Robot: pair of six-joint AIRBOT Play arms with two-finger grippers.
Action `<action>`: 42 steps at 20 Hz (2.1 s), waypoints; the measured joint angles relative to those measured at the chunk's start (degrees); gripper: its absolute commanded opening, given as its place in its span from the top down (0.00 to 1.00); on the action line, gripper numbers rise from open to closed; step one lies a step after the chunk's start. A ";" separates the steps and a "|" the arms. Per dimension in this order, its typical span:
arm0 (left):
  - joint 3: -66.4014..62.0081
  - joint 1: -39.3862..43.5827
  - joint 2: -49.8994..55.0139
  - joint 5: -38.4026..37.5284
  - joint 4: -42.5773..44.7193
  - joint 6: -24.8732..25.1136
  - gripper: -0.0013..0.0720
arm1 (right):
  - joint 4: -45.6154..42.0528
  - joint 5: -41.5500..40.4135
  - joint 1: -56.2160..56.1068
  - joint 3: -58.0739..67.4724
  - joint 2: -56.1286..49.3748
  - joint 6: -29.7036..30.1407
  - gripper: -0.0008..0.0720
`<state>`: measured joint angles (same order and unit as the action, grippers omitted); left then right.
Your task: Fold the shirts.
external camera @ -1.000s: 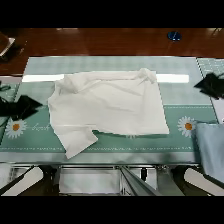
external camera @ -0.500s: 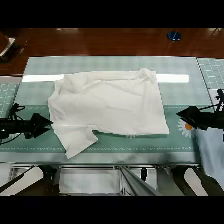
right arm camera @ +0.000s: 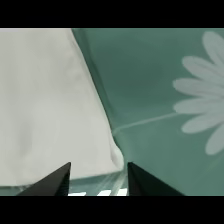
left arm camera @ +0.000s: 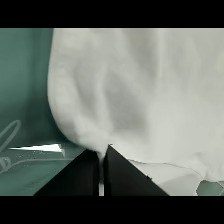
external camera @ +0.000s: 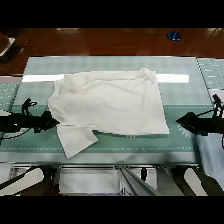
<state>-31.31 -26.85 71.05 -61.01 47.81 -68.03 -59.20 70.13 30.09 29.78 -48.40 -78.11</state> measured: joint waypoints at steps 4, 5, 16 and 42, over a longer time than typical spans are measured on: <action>-0.52 0.52 0.13 -0.22 -0.55 0.61 0.95 | -1.90 1.92 -2.27 -5.55 0.00 -2.84 0.42; -0.59 0.57 0.15 -0.31 -0.68 0.72 0.95 | -1.57 1.60 -3.13 -6.71 0.00 -3.30 0.42; -0.68 0.68 0.15 -0.87 -0.90 0.96 0.95 | 9.07 -18.14 -16.68 -8.46 -10.51 -8.28 0.96; -50.45 0.72 -48.94 8.04 -2.16 -1.09 0.95 | -15.26 8.50 -22.47 78.23 8.74 -5.18 0.96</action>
<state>-81.76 -26.13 22.11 -52.97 45.65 -69.12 -74.46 78.63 7.62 108.01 -39.66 -83.29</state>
